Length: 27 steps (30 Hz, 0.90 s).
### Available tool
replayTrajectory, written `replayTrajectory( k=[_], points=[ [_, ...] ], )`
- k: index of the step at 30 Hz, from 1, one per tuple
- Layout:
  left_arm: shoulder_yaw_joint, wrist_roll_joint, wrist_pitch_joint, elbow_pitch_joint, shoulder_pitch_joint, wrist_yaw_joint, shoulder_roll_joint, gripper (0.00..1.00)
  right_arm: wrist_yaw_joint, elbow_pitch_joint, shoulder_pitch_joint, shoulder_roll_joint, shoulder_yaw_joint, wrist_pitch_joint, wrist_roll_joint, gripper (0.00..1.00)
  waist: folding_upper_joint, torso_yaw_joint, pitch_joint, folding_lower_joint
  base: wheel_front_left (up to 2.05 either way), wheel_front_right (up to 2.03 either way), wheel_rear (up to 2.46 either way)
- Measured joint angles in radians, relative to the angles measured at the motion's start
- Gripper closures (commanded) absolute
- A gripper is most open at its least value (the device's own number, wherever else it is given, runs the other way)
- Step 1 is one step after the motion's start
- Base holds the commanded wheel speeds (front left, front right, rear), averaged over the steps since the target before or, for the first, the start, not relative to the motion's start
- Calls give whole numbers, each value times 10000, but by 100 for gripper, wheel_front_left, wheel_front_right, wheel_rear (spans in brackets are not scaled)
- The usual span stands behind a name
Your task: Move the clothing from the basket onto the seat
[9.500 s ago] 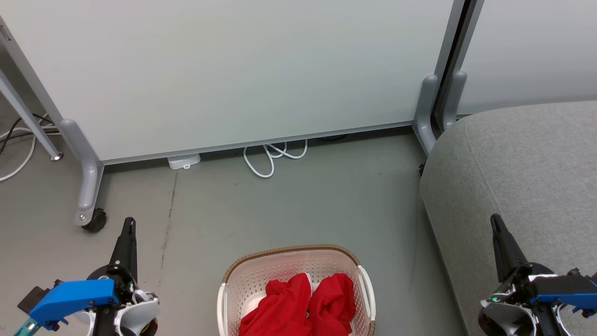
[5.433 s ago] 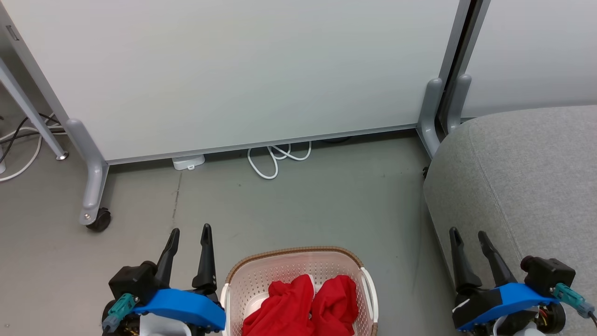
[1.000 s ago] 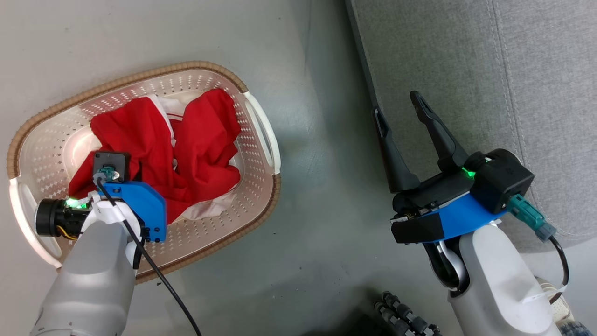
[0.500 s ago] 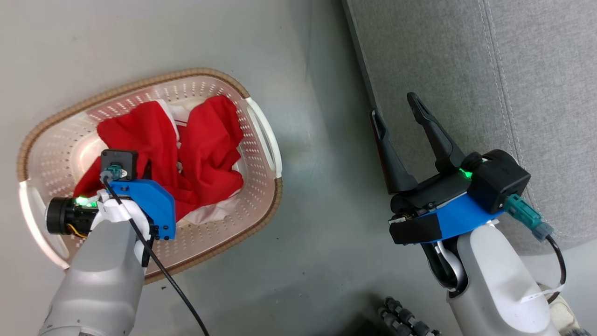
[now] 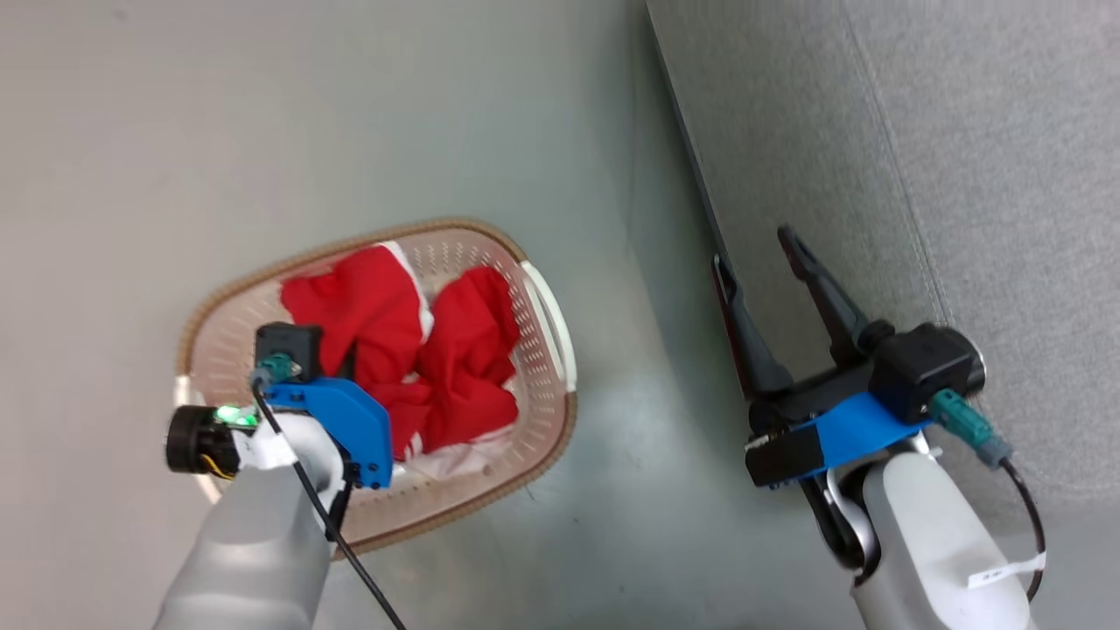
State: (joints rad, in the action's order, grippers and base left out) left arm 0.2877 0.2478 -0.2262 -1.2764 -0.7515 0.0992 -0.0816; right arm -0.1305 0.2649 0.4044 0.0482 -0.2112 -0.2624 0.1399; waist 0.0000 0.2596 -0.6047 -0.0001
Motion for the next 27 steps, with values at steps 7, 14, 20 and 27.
replayTrajectory(
  k=[7, 14, 20, 27],
  points=[
    [449, 274, -240, 355, 511, 221, 268, 100, 0, 552, -598, 0, 286, 0, -355, 0, 0, -655, 1544, 0, 0, 0, 0],
    [1975, 1250, -318, 1747, 1298, 272, 291, 100, 0, 938, -1189, -2, 497, 44, -428, 0, 0, -1265, 3098, -1, 0, 0, 0],
    [3244, 2061, -320, 2589, 1505, 305, 307, 100, 0, 995, -1742, 2, 648, 211, -495, 0, 0, -1639, 4103, -2, 0, 0, 0],
    [4621, 2980, -324, 3498, 1267, 305, 307, 100, 0, 729, -2347, 2, 591, 527, -445, 0, 0, -2032, 5220, -3, 0, 0, 0]
  ],
)
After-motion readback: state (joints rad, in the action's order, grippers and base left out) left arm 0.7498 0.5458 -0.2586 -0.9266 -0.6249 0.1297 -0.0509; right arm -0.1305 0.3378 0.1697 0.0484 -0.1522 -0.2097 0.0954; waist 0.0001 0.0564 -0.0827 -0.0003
